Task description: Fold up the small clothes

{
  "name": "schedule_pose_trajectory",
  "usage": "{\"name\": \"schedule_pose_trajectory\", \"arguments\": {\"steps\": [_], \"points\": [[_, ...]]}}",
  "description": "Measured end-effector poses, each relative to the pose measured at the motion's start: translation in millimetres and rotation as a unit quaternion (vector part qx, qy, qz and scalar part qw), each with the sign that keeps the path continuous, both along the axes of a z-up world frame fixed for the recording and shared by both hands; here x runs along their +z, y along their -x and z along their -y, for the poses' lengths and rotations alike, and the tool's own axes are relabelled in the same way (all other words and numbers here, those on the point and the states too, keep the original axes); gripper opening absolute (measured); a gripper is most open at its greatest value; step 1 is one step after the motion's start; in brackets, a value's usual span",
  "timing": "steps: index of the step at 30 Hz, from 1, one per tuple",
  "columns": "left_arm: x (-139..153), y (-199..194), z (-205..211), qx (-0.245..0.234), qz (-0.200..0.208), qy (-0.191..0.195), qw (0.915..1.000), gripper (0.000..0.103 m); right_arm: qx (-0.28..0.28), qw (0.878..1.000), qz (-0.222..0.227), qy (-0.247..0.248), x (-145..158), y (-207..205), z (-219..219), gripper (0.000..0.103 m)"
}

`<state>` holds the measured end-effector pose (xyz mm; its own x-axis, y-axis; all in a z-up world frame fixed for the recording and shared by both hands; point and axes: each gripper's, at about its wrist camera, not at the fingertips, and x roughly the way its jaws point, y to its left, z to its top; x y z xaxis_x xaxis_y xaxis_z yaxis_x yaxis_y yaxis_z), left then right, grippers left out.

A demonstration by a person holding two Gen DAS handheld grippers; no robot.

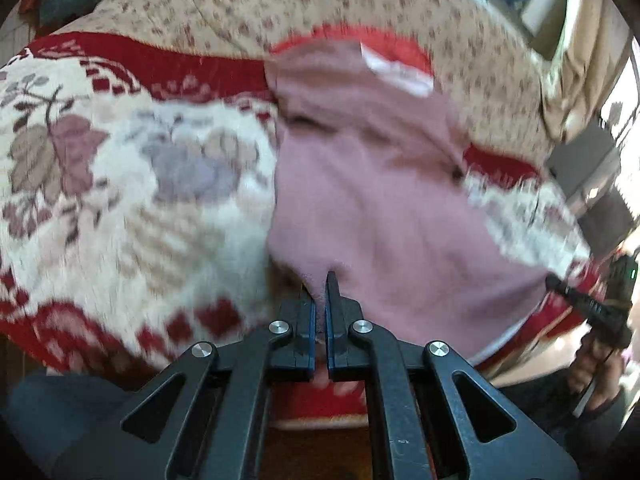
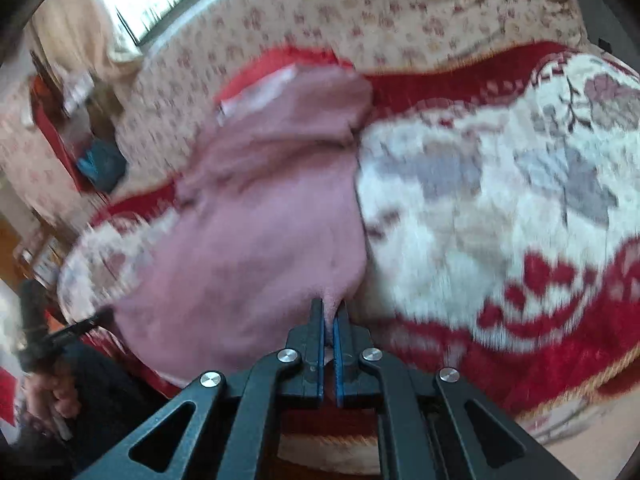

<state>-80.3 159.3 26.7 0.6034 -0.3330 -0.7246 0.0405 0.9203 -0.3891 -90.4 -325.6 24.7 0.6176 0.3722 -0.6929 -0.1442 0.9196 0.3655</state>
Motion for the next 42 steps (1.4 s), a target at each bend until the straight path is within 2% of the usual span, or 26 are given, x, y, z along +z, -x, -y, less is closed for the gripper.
{"name": "schedule_pose_trajectory", "arguments": {"steps": [4, 9, 15, 19, 26, 30, 37, 42], "points": [[26, -32, -9, 0.019, 0.018, 0.019, 0.9995, 0.002, -0.007, 0.999, 0.035, -0.038, 34, -21, 6, 0.003], [53, -77, -11, 0.029, 0.04, 0.023, 0.9985, 0.002, -0.025, 0.995, 0.06, -0.079, 64, -63, 13, 0.003], [51, -151, -25, 0.071, 0.024, 0.05, 0.9959, 0.002, -0.056, 0.987, 0.057, -0.139, 68, -135, 20, 0.003], [44, -199, -23, 0.089, 0.022, 0.031, 0.9953, 0.002, -0.071, 0.985, 0.058, -0.149, 64, -183, 15, 0.003], [32, -257, -21, 0.107, 0.022, 0.039, 0.9932, 0.002, -0.089, 0.982, 0.073, -0.15, 61, -248, -1, 0.003], [29, -291, -20, 0.108, 0.025, 0.03, 0.9933, 0.002, -0.097, 0.984, 0.074, -0.129, 56, -284, -4, 0.003], [21, -346, -14, 0.098, 0.021, 0.014, 0.9949, 0.002, -0.102, 0.985, 0.056, -0.126, 39, -344, 1, 0.003], [14, -368, -6, 0.075, 0.019, 0.011, 0.997, 0.002, -0.105, 0.989, 0.049, -0.096, 28, -367, -2, 0.003]]}}
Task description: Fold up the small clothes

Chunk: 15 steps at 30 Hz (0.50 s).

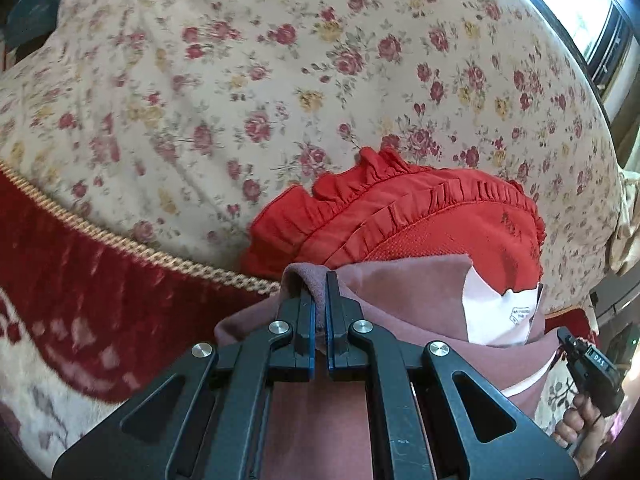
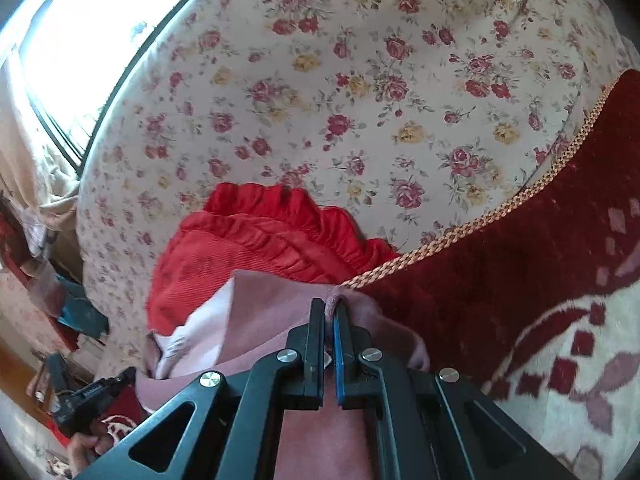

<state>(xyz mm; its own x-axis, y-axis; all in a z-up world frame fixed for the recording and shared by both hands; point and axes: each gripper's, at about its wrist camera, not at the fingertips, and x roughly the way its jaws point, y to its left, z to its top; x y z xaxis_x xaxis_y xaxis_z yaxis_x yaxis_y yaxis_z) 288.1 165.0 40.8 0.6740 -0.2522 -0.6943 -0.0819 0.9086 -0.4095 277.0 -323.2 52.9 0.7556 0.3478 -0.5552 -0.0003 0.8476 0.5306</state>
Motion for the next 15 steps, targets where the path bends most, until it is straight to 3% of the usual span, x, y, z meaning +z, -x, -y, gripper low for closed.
{"name": "schedule_pose_trajectory", "arguments": {"steps": [9, 15], "points": [[2, -11, -6, -0.019, 0.025, 0.041, 0.9987, 0.002, -0.021, 1.0, 0.023, -0.002, 4, -7, 16, 0.003], [-9, -40, -12, 0.008, -0.001, 0.058, 0.9983, 0.003, -0.026, 1.0, 0.007, -0.015, -2, -41, 15, 0.003]]}}
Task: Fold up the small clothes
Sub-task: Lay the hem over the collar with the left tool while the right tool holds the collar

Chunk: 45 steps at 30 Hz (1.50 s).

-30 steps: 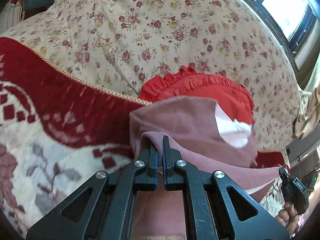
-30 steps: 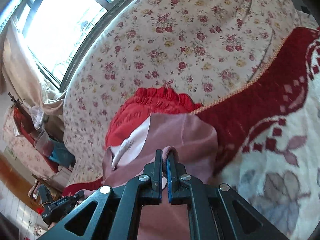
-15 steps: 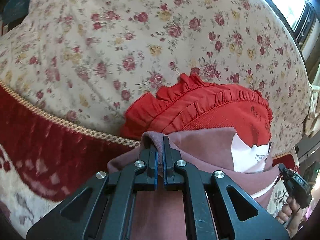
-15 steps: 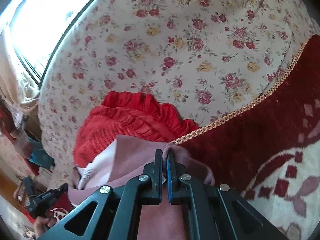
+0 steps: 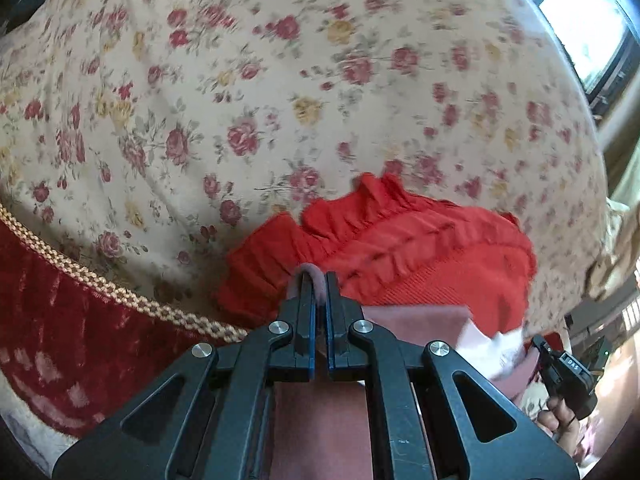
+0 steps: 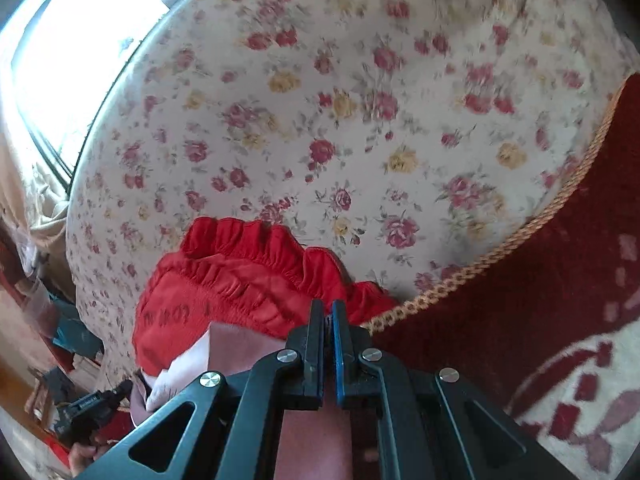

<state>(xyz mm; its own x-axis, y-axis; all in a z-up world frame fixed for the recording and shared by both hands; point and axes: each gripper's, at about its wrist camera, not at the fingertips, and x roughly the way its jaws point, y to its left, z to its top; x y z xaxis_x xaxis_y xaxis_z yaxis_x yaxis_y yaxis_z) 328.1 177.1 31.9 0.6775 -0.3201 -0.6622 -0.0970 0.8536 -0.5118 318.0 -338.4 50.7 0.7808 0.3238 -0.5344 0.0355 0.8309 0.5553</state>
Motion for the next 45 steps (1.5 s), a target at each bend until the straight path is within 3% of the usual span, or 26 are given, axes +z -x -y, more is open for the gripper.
{"name": "schedule_pose_trajectory", "arguments": {"steps": [2, 4, 8, 12, 15, 17, 19, 21, 25, 27, 33, 39, 42, 45], "points": [[0, -3, -3, 0.02, 0.005, -0.016, 0.9997, 0.003, -0.001, 0.999, -0.011, -0.033, -8, -14, 4, 0.003], [-1, -7, -14, 0.034, 0.0, -0.007, 0.9994, 0.003, 0.003, 0.997, -0.025, -0.068, -19, -27, 7, 0.003], [4, 3, -28, 0.041, 0.005, -0.02, 0.9989, 0.003, -0.037, 0.998, -0.019, -0.039, -17, -28, 15, 0.003], [24, 33, -17, 0.013, 0.05, -0.049, 0.9975, 0.003, -0.034, 0.999, 0.021, 0.027, 8, -4, 11, 0.003], [35, 63, 22, -0.052, 0.087, -0.068, 0.9925, 0.003, 0.066, 0.99, 0.079, 0.092, 32, 26, -29, 0.003], [30, 72, 57, -0.105, 0.082, -0.089, 0.9871, 0.003, 0.15, 0.974, 0.103, 0.134, 37, 43, -70, 0.003], [19, 78, 93, -0.146, 0.068, -0.11, 0.9809, 0.003, 0.214, 0.956, 0.089, 0.181, 30, 54, -119, 0.003], [8, 79, 115, -0.164, 0.057, -0.13, 0.9762, 0.003, 0.239, 0.949, 0.068, 0.196, 19, 61, -148, 0.003], [-1, 77, 134, -0.163, 0.046, -0.163, 0.9719, 0.003, 0.233, 0.945, -0.007, 0.229, -12, 56, -178, 0.003], [0, 72, 135, -0.166, 0.042, -0.17, 0.9705, 0.003, 0.229, 0.942, -0.006, 0.245, -18, 55, -183, 0.003], [20, 39, 127, -0.161, 0.054, -0.166, 0.9715, 0.003, 0.215, 0.951, 0.007, 0.22, 1, 27, -186, 0.003], [50, -8, 106, -0.099, 0.063, -0.19, 0.9748, 0.003, 0.2, 0.961, 0.025, 0.19, 20, -17, -188, 0.003], [68, 6, 85, -0.092, 0.081, -0.166, 0.9784, 0.003, 0.186, 0.967, 0.033, 0.169, 28, -28, -178, 0.003], [72, 38, 83, -0.136, 0.096, -0.14, 0.9759, 0.003, 0.18, 0.969, 0.051, 0.164, 39, -21, -168, 0.003]]}}
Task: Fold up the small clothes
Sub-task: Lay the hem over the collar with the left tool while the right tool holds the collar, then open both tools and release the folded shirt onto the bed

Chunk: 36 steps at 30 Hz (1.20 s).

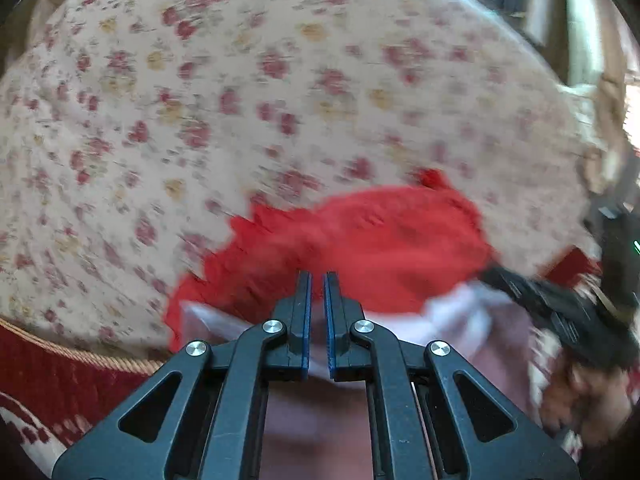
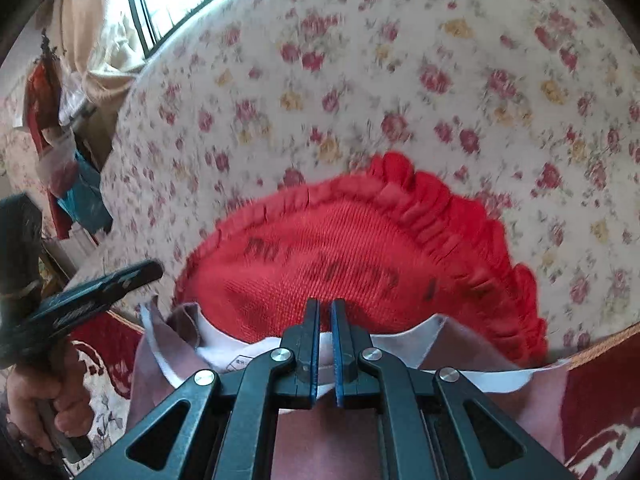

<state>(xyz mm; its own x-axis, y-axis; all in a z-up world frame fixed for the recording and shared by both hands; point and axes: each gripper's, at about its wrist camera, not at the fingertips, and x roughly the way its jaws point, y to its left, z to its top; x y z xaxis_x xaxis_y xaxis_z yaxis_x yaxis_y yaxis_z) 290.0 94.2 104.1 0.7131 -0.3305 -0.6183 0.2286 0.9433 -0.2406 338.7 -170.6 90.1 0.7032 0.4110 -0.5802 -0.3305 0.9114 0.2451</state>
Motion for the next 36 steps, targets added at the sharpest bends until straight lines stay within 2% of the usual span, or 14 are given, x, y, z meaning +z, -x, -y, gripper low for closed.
{"name": "schedule_pose_trajectory", "arguments": {"steps": [3, 7, 11, 14, 17, 21, 24, 27, 29, 36], "points": [[-14, 32, 21, -0.051, -0.005, 0.0, 0.9987, 0.003, 0.008, 1.0, 0.016, -0.021, 10, 24, 11, 0.003], [-45, 42, 49, -0.071, -0.036, -0.021, 0.9966, 0.003, 0.041, 0.999, 0.015, -0.005, 2, 59, 6, 0.003], [-54, 25, 64, -0.068, -0.049, -0.023, 0.9962, 0.003, 0.07, 0.997, -0.006, 0.037, -21, 69, -12, 0.003], [-54, 4, 70, -0.059, -0.047, -0.035, 0.9966, 0.003, 0.077, 0.996, -0.029, 0.04, -37, 59, -23, 0.003], [-43, -18, 62, -0.03, -0.031, -0.027, 0.9987, 0.003, 0.079, 0.996, -0.018, 0.033, -38, 47, -30, 0.003], [-38, -35, 47, 0.0, -0.034, -0.008, 0.9994, 0.003, 0.062, 0.998, -0.022, 0.001, -33, 21, -37, 0.003], [-38, -24, 35, 0.005, -0.032, -0.005, 0.9995, 0.003, 0.045, 0.998, -0.032, -0.006, -32, 10, -38, 0.003], [-36, -3, 26, 0.016, -0.028, -0.02, 0.9993, 0.003, 0.038, 0.999, -0.029, -0.006, -25, 16, -39, 0.003], [-32, 13, 17, 0.021, -0.034, -0.008, 0.9992, 0.003, 0.039, 0.999, -0.021, -0.005, -18, 27, -39, 0.003], [-24, 81, -3, 0.04, -0.054, 0.019, 0.9975, 0.003, 0.016, 0.999, 0.013, 0.046, 16, 79, -43, 0.003]]}}
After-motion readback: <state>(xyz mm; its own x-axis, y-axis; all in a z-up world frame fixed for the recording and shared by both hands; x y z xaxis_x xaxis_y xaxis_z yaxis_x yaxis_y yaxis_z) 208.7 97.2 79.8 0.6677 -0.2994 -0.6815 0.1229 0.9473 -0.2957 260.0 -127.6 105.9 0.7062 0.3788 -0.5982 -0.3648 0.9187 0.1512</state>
